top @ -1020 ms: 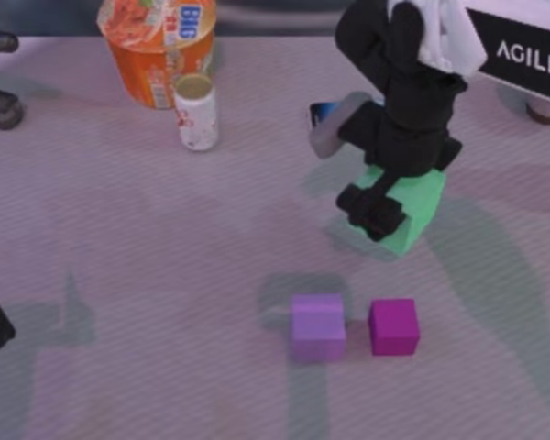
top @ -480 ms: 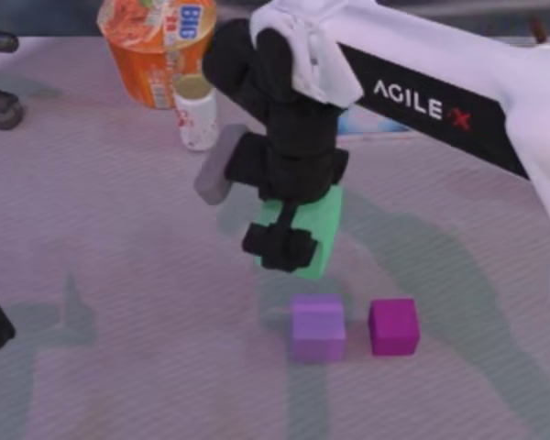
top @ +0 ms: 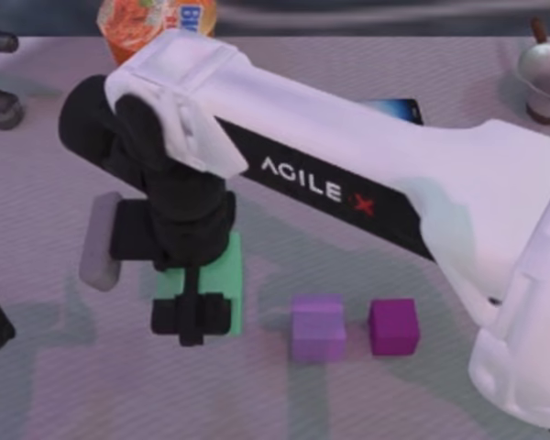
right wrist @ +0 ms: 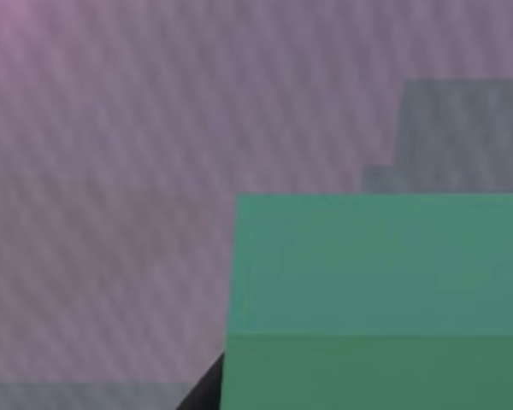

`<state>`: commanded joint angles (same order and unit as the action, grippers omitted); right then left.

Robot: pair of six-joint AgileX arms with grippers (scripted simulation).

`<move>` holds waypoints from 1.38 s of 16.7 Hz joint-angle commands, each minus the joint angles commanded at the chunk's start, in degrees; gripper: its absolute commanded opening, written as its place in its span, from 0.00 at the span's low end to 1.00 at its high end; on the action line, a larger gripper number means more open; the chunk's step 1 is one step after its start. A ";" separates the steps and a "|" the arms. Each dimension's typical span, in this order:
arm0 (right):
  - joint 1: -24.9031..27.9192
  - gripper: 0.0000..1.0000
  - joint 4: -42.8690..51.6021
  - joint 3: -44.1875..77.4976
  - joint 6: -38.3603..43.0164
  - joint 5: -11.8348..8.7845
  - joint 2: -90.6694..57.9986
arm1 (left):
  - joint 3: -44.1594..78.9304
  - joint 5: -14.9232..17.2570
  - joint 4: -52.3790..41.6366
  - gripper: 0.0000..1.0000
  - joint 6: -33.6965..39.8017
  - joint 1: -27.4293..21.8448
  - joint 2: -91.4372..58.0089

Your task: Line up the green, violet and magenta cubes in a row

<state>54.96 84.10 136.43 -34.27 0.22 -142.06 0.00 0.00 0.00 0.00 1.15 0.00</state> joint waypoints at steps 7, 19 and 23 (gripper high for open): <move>-0.11 0.00 -4.38 -4.40 0.17 -0.03 0.46 | 0.00 0.00 0.00 1.00 0.00 0.00 0.00; 0.14 0.15 -16.20 -16.57 0.13 0.00 0.37 | 0.00 0.00 0.00 1.00 0.00 0.00 0.00; 0.14 0.45 -16.20 -16.57 0.13 0.00 0.37 | 0.00 0.00 0.00 1.00 0.00 0.00 0.00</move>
<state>55.10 67.91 119.86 -34.13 0.22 -141.69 0.00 0.00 0.00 0.00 1.15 0.00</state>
